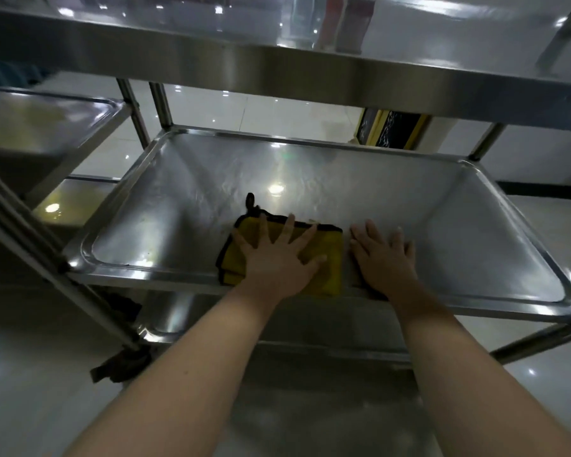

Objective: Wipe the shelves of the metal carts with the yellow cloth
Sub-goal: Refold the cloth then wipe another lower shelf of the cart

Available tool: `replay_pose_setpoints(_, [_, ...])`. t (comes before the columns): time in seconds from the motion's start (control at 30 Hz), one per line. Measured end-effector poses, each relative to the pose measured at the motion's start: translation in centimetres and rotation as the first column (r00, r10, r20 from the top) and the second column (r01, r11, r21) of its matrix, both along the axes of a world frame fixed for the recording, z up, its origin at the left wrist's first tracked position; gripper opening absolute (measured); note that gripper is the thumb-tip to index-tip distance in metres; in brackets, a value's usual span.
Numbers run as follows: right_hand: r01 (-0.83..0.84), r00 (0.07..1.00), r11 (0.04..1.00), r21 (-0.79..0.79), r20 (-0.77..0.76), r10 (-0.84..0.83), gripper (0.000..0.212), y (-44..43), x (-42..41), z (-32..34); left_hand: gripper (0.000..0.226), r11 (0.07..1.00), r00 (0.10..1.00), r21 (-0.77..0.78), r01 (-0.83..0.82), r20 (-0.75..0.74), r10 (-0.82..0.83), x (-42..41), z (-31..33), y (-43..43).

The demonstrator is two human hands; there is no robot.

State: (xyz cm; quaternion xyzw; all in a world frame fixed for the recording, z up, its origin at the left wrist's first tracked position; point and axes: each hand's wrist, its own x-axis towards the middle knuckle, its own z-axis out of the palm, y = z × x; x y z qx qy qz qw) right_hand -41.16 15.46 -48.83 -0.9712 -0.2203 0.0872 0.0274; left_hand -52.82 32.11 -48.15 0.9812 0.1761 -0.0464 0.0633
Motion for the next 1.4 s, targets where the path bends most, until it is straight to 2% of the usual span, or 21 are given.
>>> replay_pose_setpoints(0.07, [-0.001,1.000,1.000,0.005,0.029,0.001,0.055,-0.1,-0.2,0.3,0.073,0.996,0.997,0.034,-0.082,0.020,0.081,-2.2,-0.5,4.9])
replay_pose_setpoints(0.17, [-0.009,1.000,1.000,0.001,0.030,0.009,0.061,0.4,-1.2,0.3,0.091,0.941,0.942,-0.034,-0.335,0.021,0.336,-4.7,-0.7,12.7])
replay_pose_setpoints(0.27, [-0.002,1.000,1.000,-0.011,0.020,0.002,0.062,1.1,-1.6,0.3,0.080,0.840,0.840,-0.034,-0.541,0.012,0.542,-2.7,-0.4,11.1])
replay_pose_setpoints(0.33, [0.003,1.000,1.000,-0.008,0.019,-0.003,0.061,1.2,-1.4,0.2,0.075,0.878,0.880,-0.060,-0.474,-0.014,0.474,0.1,0.7,6.0])
replay_pose_setpoints(0.4, [-0.001,1.000,1.000,0.002,0.020,0.001,0.059,0.8,-0.9,0.1,0.074,0.961,0.962,-0.042,-0.273,-0.020,0.273,1.7,0.6,1.5])
replay_pose_setpoints(0.5, [-0.008,1.000,1.000,0.017,-0.011,0.008,0.057,0.0,-0.2,0.0,0.073,0.998,0.997,0.008,-0.065,-0.040,0.065,-0.3,-0.1,2.7])
replay_pose_setpoints(0.57, [-0.006,1.000,1.000,0.030,-0.006,0.006,0.058,0.0,-0.3,0.0,0.074,0.994,0.994,0.010,-0.110,0.003,0.110,-3.1,-1.0,7.8])
replay_pose_setpoints(0.67, [-0.007,1.000,1.000,0.025,0.019,0.006,0.059,0.9,-0.8,-0.1,0.093,0.913,0.917,-0.125,-0.389,0.046,0.397,-6.0,-2.1,15.6])
replay_pose_setpoints(0.7, [-0.004,1.000,1.000,0.023,0.026,0.004,0.059,1.2,-1.0,-0.2,0.098,0.881,0.884,-0.107,-0.460,0.035,0.466,-5.8,-2.0,16.1])
replay_pose_setpoints(0.77, [-0.006,0.999,1.000,0.016,0.039,0.005,0.060,1.6,-1.2,-0.2,0.087,0.809,0.810,-0.038,-0.586,-0.009,0.586,-2.7,-1.2,13.0])
replay_pose_setpoints(0.8, [-0.010,0.999,1.000,0.010,0.040,0.009,0.060,1.6,-1.2,-0.1,0.081,0.815,0.817,-0.056,-0.577,-0.036,0.576,-0.9,-0.2,9.9])
replay_pose_setpoints(0.83, [-0.013,0.999,1.000,0.004,0.036,0.013,0.060,1.6,-1.1,0.0,0.079,0.860,0.863,-0.078,-0.505,-0.056,0.502,1.0,0.2,6.9])
replay_pose_setpoints(0.9, [-0.015,1.000,1.000,-0.001,0.023,0.015,0.058,1.2,-0.7,0.0,0.076,0.967,0.966,-0.039,-0.253,-0.057,0.250,2.4,0.7,1.5])
replay_pose_setpoints(0.97, [-0.022,1.000,1.000,-0.002,0.006,0.022,0.058,0.8,-0.4,0.0,0.074,0.999,0.995,0.006,-0.054,-0.081,0.054,0.4,0.1,1.3])
replay_pose_setpoints(1.0, [-0.027,1.000,1.000,0.005,-0.004,0.027,0.057,0.6,-0.2,0.1,0.075,1.000,0.997,0.025,-0.019,-0.070,0.021,-1.5,0.0,2.8])
replay_pose_setpoints(1.03, [-0.030,0.999,0.999,0.014,-0.011,0.030,0.057,0.6,-0.2,0.1,0.076,0.999,0.997,0.043,-0.029,-0.066,0.031,-3.7,-0.5,5.3])
replay_pose_setpoints(1.17, [-0.024,1.000,0.999,0.023,0.000,0.024,0.058,1.4,-0.7,0.0,0.079,0.957,0.949,0.070,-0.282,-0.126,0.289,-8.2,-0.4,14.5])
replay_pose_setpoints(1.2, [-0.022,1.000,0.999,0.027,0.005,0.022,0.058,1.7,-0.9,0.0,0.079,0.943,0.932,0.115,-0.313,-0.151,0.328,-7.4,-0.4,14.8])
replay_pose_setpoints(1.27, [-0.019,1.000,0.999,0.030,0.013,0.019,0.058,2.1,-1.1,-0.1,0.078,0.889,0.884,0.027,-0.457,-0.095,0.457,-3.9,0.1,11.7])
replay_pose_setpoints(1.3, [-0.018,1.000,0.999,0.027,0.012,0.018,0.058,2.2,-1.1,-0.1,0.077,0.891,0.889,-0.035,-0.453,-0.096,0.448,-2.0,0.6,9.0])
replay_pose_setpoints(1.4, [-0.016,1.000,1.000,0.022,0.002,0.016,0.057,1.7,-0.8,-0.1,0.075,0.985,0.982,-0.026,-0.170,-0.088,0.167,1.4,0.6,1.4])
